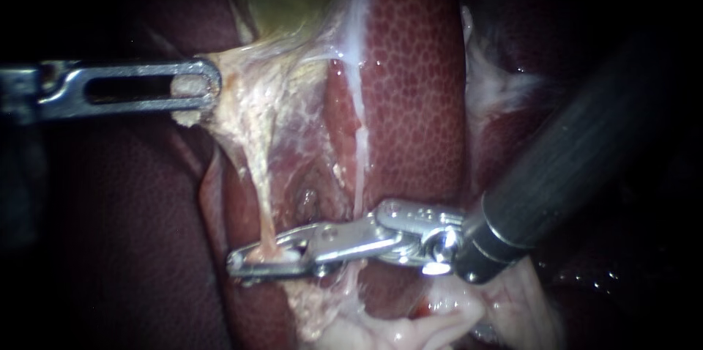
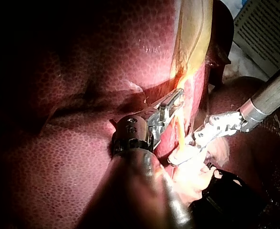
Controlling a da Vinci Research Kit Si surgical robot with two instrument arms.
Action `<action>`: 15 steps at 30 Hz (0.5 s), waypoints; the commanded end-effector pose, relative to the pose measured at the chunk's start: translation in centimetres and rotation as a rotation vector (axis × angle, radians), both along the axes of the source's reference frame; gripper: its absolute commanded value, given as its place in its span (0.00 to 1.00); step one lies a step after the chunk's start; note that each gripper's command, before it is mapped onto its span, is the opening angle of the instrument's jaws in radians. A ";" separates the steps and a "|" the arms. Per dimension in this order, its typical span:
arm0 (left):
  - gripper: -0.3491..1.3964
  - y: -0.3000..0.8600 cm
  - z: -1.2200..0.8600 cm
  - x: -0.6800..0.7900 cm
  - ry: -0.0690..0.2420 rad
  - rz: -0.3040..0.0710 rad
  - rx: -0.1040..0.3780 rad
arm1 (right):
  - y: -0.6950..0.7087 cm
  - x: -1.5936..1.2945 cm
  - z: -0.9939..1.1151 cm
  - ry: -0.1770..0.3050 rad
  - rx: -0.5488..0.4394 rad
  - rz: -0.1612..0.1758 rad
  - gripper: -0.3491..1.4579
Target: Going back second clip left tube
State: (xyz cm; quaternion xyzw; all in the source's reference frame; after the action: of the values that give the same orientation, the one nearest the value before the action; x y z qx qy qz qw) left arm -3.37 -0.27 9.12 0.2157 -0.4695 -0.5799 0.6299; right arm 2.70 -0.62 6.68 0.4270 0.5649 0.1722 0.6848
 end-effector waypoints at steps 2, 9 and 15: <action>0.00 0.00 -0.01 0.00 0.000 0.000 0.000 | 0.00 0.00 -0.01 0.000 0.000 0.000 0.00; 0.00 0.00 0.00 0.00 0.000 0.000 0.000 | 0.00 0.02 -0.01 0.000 0.000 0.000 0.00; 0.00 -0.01 -0.01 0.00 0.000 0.000 0.000 | 0.00 0.13 -0.04 0.001 -0.025 0.017 0.42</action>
State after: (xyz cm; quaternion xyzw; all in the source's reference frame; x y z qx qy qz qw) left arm -3.37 -0.27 9.12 0.2158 -0.4696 -0.5798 0.6299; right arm 2.86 -0.62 6.62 0.4094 0.5716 0.1743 0.6894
